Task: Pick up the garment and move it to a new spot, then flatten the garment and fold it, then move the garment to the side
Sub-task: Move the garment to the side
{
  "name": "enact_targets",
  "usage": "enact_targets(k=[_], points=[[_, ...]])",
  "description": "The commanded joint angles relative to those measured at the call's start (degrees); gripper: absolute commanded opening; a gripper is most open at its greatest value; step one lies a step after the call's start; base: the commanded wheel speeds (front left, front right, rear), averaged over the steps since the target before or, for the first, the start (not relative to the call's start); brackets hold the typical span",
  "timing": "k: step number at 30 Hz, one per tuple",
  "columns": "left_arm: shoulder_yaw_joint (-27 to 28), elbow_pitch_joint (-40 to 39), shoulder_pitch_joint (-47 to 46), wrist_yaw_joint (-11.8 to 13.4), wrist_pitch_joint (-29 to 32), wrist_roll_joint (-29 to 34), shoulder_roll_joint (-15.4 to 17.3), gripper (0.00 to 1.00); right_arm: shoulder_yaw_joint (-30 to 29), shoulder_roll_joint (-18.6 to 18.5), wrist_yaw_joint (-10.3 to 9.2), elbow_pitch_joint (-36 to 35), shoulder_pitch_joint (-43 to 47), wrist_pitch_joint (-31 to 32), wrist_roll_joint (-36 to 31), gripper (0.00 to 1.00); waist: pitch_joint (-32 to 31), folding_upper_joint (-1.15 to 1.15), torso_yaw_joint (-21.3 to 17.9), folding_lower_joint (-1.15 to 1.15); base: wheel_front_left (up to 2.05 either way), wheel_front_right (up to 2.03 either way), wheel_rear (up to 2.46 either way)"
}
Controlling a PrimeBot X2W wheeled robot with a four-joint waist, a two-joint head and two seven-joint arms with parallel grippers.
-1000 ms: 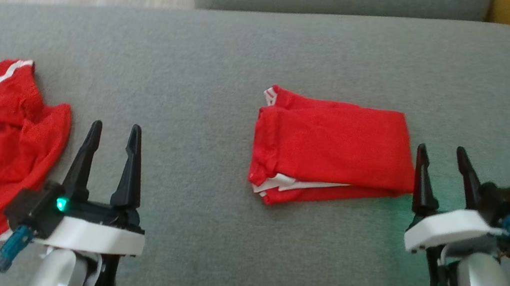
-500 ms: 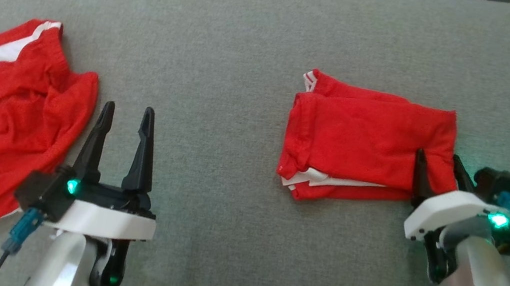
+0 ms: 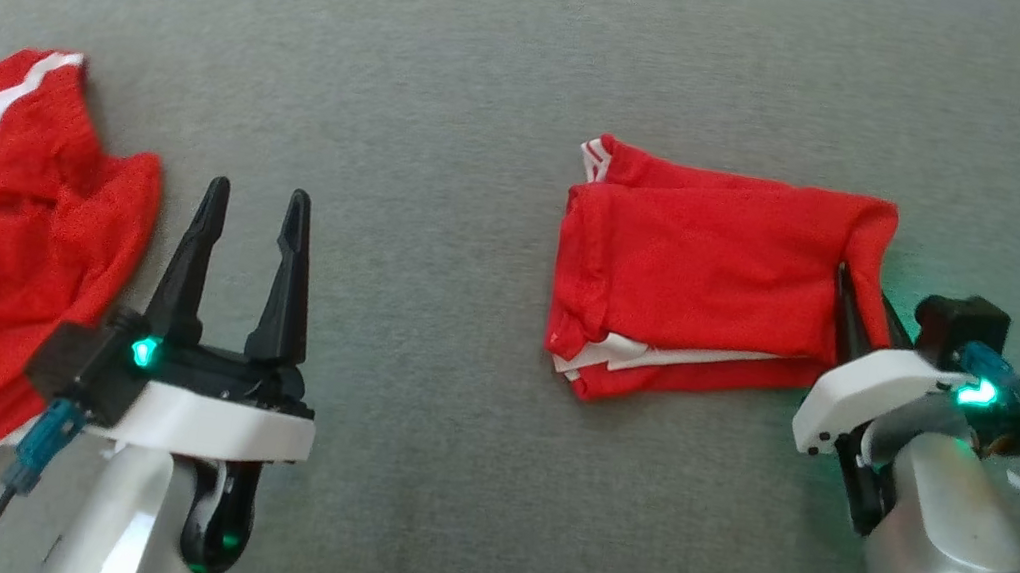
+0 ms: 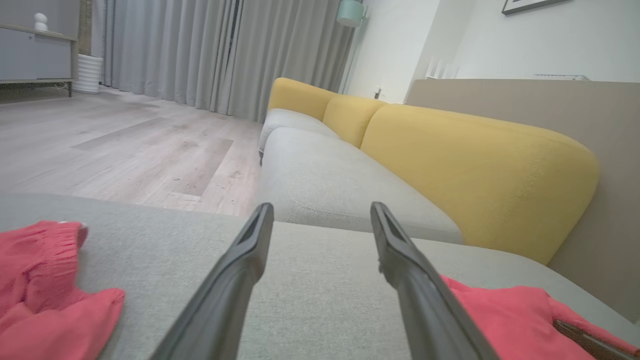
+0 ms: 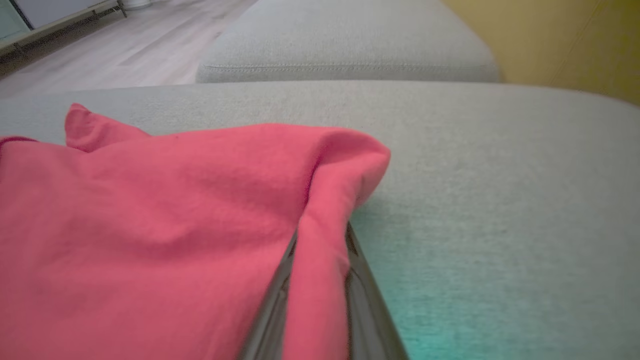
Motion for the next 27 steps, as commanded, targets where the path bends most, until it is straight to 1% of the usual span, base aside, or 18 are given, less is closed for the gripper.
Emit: enact_targets(k=[1, 3, 7, 12, 16, 17, 19, 22, 27], points=[[1.1, -2.3, -2.1, -0.3, -0.3, 0.3, 0.2, 1.00, 1.3, -0.1, -0.05, -2.5, -2.5, -0.9, -2.3, 0.00, -0.7, 0.00, -1.8, 0.00, 0.00, 0.00, 0.00], [0.8, -2.5, -2.4, -0.3, -0.3, 0.1, 0.2, 1.00, 2.1, -1.5, -0.05, -3.3, -3.1, -0.9, -3.9, 0.00, -0.9, 0.00, -2.9, 0.00, 0.00, 0.00, 0.00], [-0.7, -3.2, -3.4, -0.3, -0.3, -0.4, 0.2, 1.00, 3.9, -7.1, -0.05, -4.3, -4.3, 0.0, -5.3, 0.00, -1.0, 0.00, -4.3, 0.00, 0.00, 0.00, 0.00], [-2.0, -3.9, -4.4, 0.0, -0.3, -0.7, 0.2, 1.00, 6.1, -15.0, -0.05, -4.4, -6.3, 1.5, -3.7, 0.00, 0.1, 0.00, -5.3, 0.00, 0.00, 0.00, 0.00], [-2.4, -4.0, -5.2, 0.1, -0.3, -0.6, 0.2, 1.00, 7.3, -20.3, -0.05, -3.5, -7.9, 2.4, -2.1, 0.00, 1.6, 0.00, -5.2, 0.00, 0.00, 0.00, 0.00], [-2.4, -4.0, -5.2, 0.1, -0.3, -0.6, 0.2, 1.00, 7.3, -20.3, -0.05, -3.5, -7.9, 2.4, -2.1, 0.00, 1.6, 0.00, -5.2, 0.00, 0.00, 0.00, 0.00], [-2.4, -3.9, -5.6, 0.0, -0.3, -0.6, 0.2, 1.00, 7.4, -22.4, -0.05, -2.8, -8.6, 2.8, -2.2, 0.00, 2.5, 0.00, -4.9, 0.00, 0.00, 0.00, 0.00], [-1.9, -4.0, -6.1, 0.0, -0.3, -0.7, 0.2, 1.00, 7.3, -24.6, -0.05, -2.1, -9.4, 3.2, -3.2, 0.00, 3.7, 0.00, -4.5, 0.00, 0.00, 0.00, 0.00], [-1.8, -3.9, -6.9, -0.1, -0.3, -0.7, 0.2, 1.00, 4.8, -27.3, -0.05, -1.1, -11.0, 3.3, -5.5, 0.00, 5.2, 0.00, -3.7, 0.00, 0.00, 0.00, 0.00]])
